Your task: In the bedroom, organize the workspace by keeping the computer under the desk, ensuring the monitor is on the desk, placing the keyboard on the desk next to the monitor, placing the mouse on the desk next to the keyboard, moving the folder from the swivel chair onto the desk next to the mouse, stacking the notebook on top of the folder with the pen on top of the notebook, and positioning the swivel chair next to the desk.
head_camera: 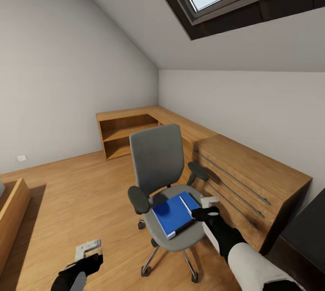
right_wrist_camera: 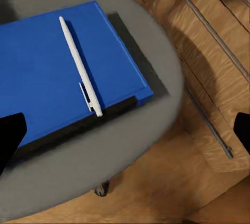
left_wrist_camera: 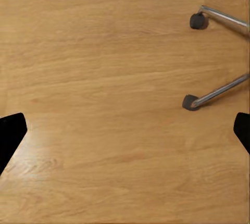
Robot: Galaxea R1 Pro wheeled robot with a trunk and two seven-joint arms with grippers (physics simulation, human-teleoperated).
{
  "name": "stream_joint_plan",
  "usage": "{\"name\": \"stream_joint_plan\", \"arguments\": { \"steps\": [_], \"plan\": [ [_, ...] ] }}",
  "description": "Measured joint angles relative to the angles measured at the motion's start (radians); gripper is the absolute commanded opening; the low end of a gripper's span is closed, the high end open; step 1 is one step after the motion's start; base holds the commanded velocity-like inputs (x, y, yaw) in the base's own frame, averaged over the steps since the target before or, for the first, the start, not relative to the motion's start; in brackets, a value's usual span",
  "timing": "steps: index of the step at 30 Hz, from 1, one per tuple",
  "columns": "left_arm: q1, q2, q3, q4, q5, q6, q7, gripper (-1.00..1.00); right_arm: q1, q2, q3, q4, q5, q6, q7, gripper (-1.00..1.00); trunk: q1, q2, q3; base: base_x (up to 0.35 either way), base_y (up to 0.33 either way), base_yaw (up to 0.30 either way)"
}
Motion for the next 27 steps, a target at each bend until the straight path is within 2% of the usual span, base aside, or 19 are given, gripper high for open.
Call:
{"name": "stream_joint_plan", "arguments": {
  "steps": [1,3,4,7,11,20,27],
  "plan": [
    [-0.005,-0.005,0.019,-0.064,0.018,0.054,0.025,1.00,-0.035,0.000,0.000,0.010,0.000,0.042,0.011,1.00,0.000,0.000,0.000,0.000,0.000,0.000],
    [-0.008,-0.010,0.035,-0.105,0.043,0.091,0.043,1.00,-0.054,0.000,-0.001,0.017,-0.001,0.077,0.019,1.00,0.000,0.000,0.000,0.000,0.000,0.000],
    [-0.010,-0.014,0.049,-0.131,0.070,0.112,0.054,1.00,-0.066,0.001,-0.001,0.023,-0.001,0.101,0.024,1.00,0.000,0.000,0.000,0.000,0.000,0.000],
    [-0.012,-0.017,0.062,-0.156,0.102,0.132,0.064,1.00,-0.076,0.001,0.002,0.028,0.000,0.124,0.030,1.00,0.000,0.000,0.000,0.000,0.000,0.000],
    [-0.014,-0.019,0.071,-0.174,0.128,0.146,0.072,1.00,-0.084,0.001,0.003,0.033,0.002,0.143,0.041,1.00,0.000,0.000,0.000,0.000,0.000,0.000],
    [-0.015,-0.018,0.072,-0.180,0.132,0.144,0.074,1.00,-0.087,-0.004,0.004,0.095,0.004,0.144,0.078,1.00,-0.001,0.000,0.000,0.241,0.000,0.000],
    [-0.015,-0.018,0.072,-0.180,0.132,0.143,0.072,1.00,-0.087,-0.005,0.021,0.106,0.006,0.142,0.141,1.00,-0.001,0.000,0.000,0.318,0.000,0.000]
  ]
}}
